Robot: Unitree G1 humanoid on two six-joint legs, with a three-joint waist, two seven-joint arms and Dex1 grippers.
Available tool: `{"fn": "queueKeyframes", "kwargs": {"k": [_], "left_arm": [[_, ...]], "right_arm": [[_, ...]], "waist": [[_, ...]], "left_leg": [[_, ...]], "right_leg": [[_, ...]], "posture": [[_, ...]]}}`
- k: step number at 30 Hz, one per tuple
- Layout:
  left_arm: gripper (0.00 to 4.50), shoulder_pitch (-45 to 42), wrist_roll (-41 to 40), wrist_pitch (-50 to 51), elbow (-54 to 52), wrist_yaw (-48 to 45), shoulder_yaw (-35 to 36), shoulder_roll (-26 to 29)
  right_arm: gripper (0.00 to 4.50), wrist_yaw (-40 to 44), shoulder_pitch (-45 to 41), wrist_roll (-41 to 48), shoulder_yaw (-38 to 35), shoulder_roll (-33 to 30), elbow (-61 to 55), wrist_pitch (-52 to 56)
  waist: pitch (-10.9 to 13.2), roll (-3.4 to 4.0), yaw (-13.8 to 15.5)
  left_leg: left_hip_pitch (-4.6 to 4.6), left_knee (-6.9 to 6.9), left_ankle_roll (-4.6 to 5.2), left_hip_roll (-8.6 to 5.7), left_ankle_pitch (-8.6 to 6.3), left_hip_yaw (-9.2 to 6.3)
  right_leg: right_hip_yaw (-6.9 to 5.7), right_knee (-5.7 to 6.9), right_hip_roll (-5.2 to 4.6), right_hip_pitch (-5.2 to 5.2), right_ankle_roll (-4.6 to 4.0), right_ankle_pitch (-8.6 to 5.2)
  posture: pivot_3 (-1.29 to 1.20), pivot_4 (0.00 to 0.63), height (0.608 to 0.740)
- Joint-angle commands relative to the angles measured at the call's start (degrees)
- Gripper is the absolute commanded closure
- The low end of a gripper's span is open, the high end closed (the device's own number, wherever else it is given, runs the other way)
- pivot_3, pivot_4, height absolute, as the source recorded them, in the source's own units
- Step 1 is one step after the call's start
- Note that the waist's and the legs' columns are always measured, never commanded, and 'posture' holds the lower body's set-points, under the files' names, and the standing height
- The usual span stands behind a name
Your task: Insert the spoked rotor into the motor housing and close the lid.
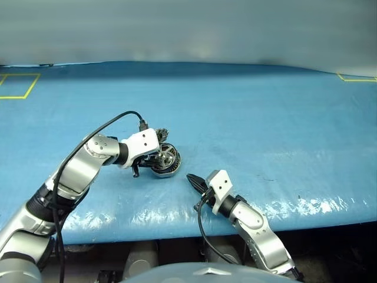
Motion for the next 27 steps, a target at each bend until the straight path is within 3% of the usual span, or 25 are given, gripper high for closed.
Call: {"fn": "queueKeyframes", "kwargs": {"k": [1, 11, 12, 16, 19, 27], "left_arm": [[3.37, -1.4, 0.6, -0.9, -0.3, -1.0, 0.1, -0.1], [0.07, -1.5, -1.4, -0.8, -0.7, -1.8, 2.0, -1.5], [0.03, -1.4, -1.6, -0.8, -0.8, -1.8, 2.1, -1.5], [0.03, -0.9, -3.2, -0.5, -1.5, -2.4, 2.9, -2.1], [0.64, -0.7, -4.2, -0.3, -1.9, -2.7, 3.3, -2.4], [3.34, -0.6, -5.9, 0.1, -2.2, -2.4, 3.2, -2.8]], "right_arm": [[4.50, -0.3, -0.3, 0.3, -0.3, 0.4, -0.6, -1.5], [4.50, -0.5, -0.4, 0.3, -0.4, 0.3, -0.4, -1.5], [4.50, -0.5, -0.4, 0.3, -0.5, 0.3, -0.4, -1.4], [4.50, -0.4, -0.5, 0.4, -0.6, 0.2, -0.4, -1.4], [4.50, -0.4, -0.6, 0.4, -0.6, 0.2, -0.5, -1.3], [4.50, -0.5, -0.6, 0.3, -0.5, 0.2, -0.7, -1.2]], "waist": [[0.0, 0.00, 0.0], [0.0, 0.00, 0.0], [0.0, 0.00, 0.0], [0.0, 0.00, 0.0], [0.0, 0.00, 0.0], [0.0, 0.00, 0.0]], "left_leg": [[0.00, 0.00, 0.00, 0.00, 0.00, 0.00], [0.00, 0.02, 0.00, 0.00, 0.00, 0.00], [0.00, 0.02, 0.00, 0.00, 0.00, 0.00], [0.00, 0.02, 0.00, 0.00, 0.00, 0.00], [-0.01, 0.03, 0.00, 0.00, 0.00, 0.00], [0.00, 0.03, 0.00, -0.01, 0.00, 0.00]], "right_leg": [[0.00, 0.00, 0.00, 0.00, 0.00, 0.00], [0.00, 0.01, 0.00, 0.00, 0.01, 0.01], [0.00, 0.01, 0.00, 0.00, 0.01, 0.01], [0.00, 0.01, 0.00, 0.00, 0.01, 0.01], [0.00, 0.01, 0.00, 0.00, 0.01, 0.01], [0.01, 0.02, 0.00, 0.01, 0.01, 0.01]], "posture": [[0.00, 0.150, 0.740], [0.00, 0.150, 0.740], [0.00, 0.150, 0.740], [0.00, 0.150, 0.740], [0.00, 0.150, 0.740], [0.00, 0.150, 0.740]]}}
